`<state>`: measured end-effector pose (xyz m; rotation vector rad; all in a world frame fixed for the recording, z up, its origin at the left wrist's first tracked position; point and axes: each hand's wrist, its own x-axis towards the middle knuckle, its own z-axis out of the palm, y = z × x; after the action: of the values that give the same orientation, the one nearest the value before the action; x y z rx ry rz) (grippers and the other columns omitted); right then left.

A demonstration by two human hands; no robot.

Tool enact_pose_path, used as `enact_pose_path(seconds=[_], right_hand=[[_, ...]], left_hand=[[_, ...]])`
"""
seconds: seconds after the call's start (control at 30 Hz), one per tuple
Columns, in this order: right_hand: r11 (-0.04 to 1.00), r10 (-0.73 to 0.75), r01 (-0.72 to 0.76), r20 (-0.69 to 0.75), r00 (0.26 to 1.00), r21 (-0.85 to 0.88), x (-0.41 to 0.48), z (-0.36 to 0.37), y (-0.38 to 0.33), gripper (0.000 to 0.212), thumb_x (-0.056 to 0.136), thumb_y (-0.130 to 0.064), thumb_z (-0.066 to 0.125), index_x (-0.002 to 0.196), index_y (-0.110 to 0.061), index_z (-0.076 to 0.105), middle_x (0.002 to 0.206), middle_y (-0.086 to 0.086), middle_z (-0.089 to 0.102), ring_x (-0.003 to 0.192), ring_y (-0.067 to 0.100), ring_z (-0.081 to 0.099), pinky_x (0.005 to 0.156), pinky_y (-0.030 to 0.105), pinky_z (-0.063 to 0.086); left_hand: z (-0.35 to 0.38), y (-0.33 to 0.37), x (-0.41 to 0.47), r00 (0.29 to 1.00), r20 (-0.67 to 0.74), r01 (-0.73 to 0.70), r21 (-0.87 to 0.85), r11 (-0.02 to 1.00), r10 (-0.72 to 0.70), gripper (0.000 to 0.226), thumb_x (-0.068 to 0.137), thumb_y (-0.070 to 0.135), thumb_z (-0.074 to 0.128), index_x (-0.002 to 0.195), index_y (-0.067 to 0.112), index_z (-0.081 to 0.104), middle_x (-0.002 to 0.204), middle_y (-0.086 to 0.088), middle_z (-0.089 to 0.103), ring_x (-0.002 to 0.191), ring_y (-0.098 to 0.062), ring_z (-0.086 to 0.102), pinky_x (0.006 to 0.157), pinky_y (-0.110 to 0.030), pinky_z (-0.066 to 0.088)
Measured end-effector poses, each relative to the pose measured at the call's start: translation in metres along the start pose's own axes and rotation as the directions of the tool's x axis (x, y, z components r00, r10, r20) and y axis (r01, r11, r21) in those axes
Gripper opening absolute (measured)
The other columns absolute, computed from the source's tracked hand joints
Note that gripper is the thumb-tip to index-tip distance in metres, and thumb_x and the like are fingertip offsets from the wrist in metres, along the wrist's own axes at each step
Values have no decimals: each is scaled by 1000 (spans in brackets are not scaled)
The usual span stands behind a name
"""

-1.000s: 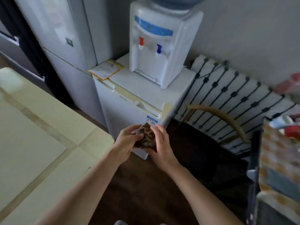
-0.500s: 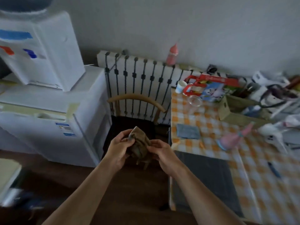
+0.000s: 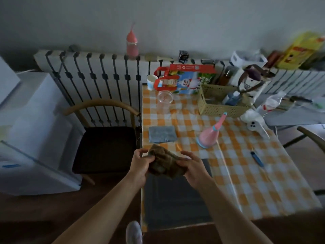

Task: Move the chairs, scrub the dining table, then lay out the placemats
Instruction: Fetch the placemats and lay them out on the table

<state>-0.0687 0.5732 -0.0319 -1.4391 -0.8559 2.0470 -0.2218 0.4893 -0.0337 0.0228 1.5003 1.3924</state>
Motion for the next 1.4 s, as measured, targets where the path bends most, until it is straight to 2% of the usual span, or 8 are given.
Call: enact_pose_path(seconds=[0.13, 0.27, 0.4, 0.6, 0.73, 0.83, 0.97, 1.4], right_hand=[[955, -163, 112, -170, 972, -276, 43, -10, -19, 38, 78, 16, 59, 111, -1, 56, 85, 12, 60, 77, 27, 60, 63, 35, 51], [759, -308, 113, -201, 930, -641, 93, -20, -40, 22, 81, 6, 61, 89, -15, 62, 87, 3, 64, 90, 26, 63, 80, 41, 56], [712, -291, 77, -193, 937, -697, 136, -30, -50, 19, 87, 3, 52, 90, -5, 69, 84, 7, 66, 87, 26, 64, 68, 27, 56], [466, -171, 138, 63, 983, -874, 177, -44, -42, 34, 91, -4, 48, 120, -11, 64, 121, 12, 62, 116, 28, 55, 95, 28, 42], [375, -357, 296, 158, 921, -879, 160, -80, -28, 37, 83, 3, 49, 116, -8, 63, 110, 2, 58, 103, 17, 54, 88, 32, 46], [492, -308, 184, 27, 951, -851, 123, -131, -4, 32, 81, 10, 51, 105, -7, 62, 101, 1, 53, 91, 19, 51, 78, 39, 48], [623, -136, -36, -154, 979, -782, 81, -170, 13, 26, 86, 11, 48, 86, -14, 57, 79, 6, 55, 69, 20, 51, 51, 24, 39], [660, 106, -345, -372, 922, -668, 61, -190, 46, 32, 88, 2, 59, 120, 0, 56, 99, 15, 58, 92, 30, 58, 80, 39, 52]], left_hand=[[28, -6, 50, 997, 7, 75, 190, 979, -78, 35, 85, 3, 63, 111, 20, 48, 108, -11, 58, 100, -30, 59, 87, -46, 53], [57, -20, 97, 996, 37, 72, 281, 957, -86, 35, 85, 3, 61, 113, 16, 45, 105, -7, 58, 100, -26, 59, 83, -44, 54], [83, -27, 129, 995, 28, 85, 301, 950, -98, 30, 87, -2, 56, 113, 9, 47, 94, -2, 59, 94, -25, 60, 73, -39, 55], [93, -45, 152, 1000, 17, -2, 424, 906, -6, 20, 88, -1, 49, 101, 11, 59, 98, -8, 63, 88, -19, 60, 69, -27, 48], [64, -50, 123, 990, -95, -37, 516, 856, 101, 24, 91, 2, 46, 97, 23, 59, 98, -2, 59, 89, -17, 56, 81, -37, 50], [25, -69, 77, 971, -195, 13, 616, 788, 137, 21, 90, 11, 55, 106, 23, 62, 102, -1, 64, 92, -18, 60, 78, -35, 53], [0, -94, 41, 948, -287, 108, 698, 708, 138, 25, 90, 15, 57, 114, 21, 61, 108, -2, 64, 90, -15, 57, 65, -26, 43], [-18, -124, 20, 895, -445, 280, 563, 777, 0, 41, 90, 13, 59, 131, 10, 50, 123, -9, 56, 106, -23, 55, 86, -35, 46]])
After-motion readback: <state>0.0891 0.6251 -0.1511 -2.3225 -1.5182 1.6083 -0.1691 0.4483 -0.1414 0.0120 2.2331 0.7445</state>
